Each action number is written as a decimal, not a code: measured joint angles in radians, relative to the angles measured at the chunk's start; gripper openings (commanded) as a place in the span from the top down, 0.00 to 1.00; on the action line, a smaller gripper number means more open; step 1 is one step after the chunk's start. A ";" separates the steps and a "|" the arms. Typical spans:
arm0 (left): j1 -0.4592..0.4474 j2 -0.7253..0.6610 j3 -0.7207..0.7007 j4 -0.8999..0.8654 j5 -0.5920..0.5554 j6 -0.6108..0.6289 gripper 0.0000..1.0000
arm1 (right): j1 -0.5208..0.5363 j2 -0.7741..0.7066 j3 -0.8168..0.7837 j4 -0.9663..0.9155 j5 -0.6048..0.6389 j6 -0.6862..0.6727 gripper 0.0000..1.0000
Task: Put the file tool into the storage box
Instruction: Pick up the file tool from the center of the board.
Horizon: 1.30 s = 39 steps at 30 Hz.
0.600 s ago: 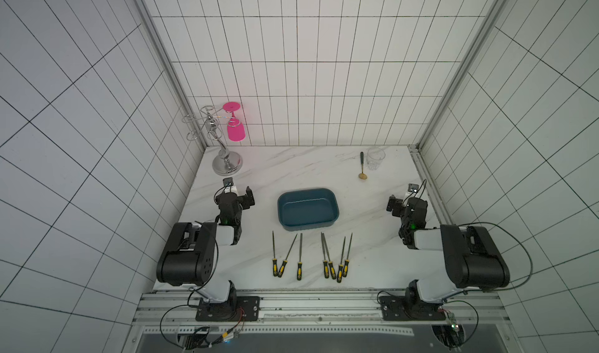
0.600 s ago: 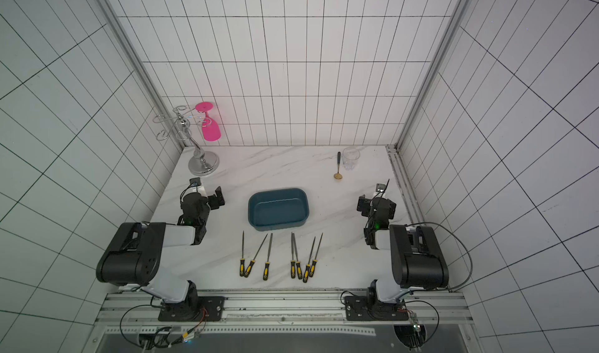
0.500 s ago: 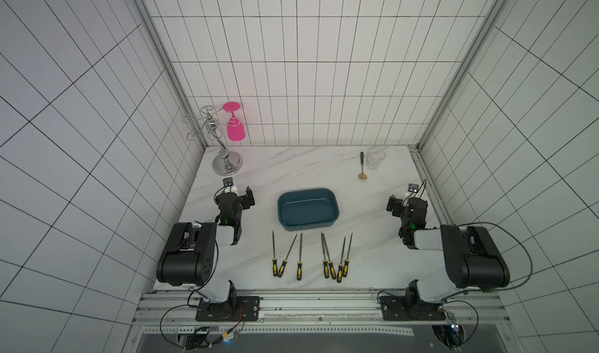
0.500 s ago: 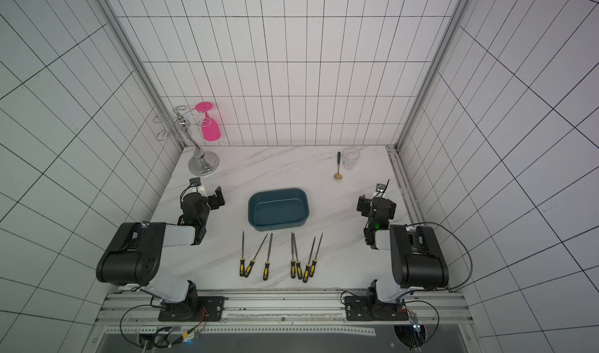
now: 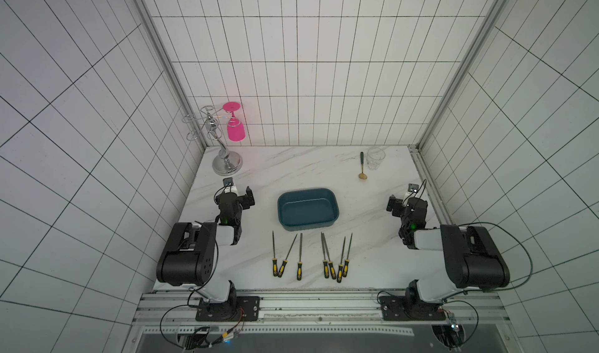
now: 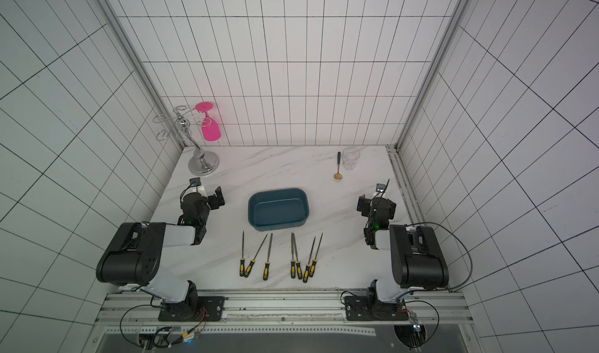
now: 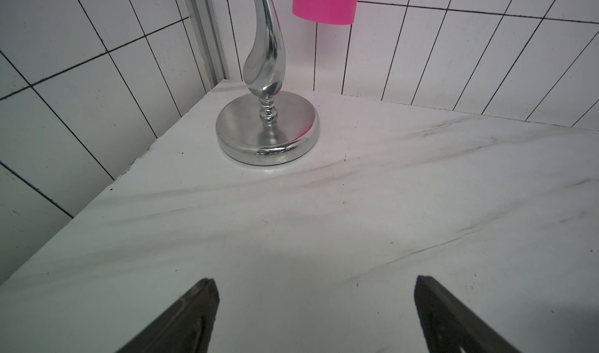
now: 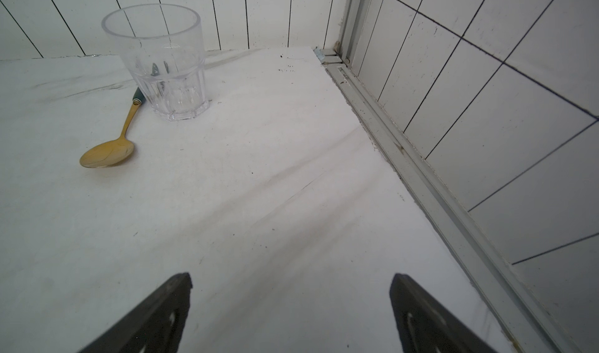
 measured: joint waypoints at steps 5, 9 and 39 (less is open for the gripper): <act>0.000 -0.001 0.000 0.001 0.000 0.001 0.03 | 0.000 -0.005 0.000 -0.004 0.005 0.000 0.01; -0.025 -0.054 -0.014 0.000 -0.051 0.011 0.02 | 0.000 -0.125 0.000 -0.099 0.048 0.023 0.01; -0.203 -0.640 0.242 -0.999 0.073 -0.477 0.02 | 0.323 -0.482 0.388 -1.379 -0.185 0.452 0.13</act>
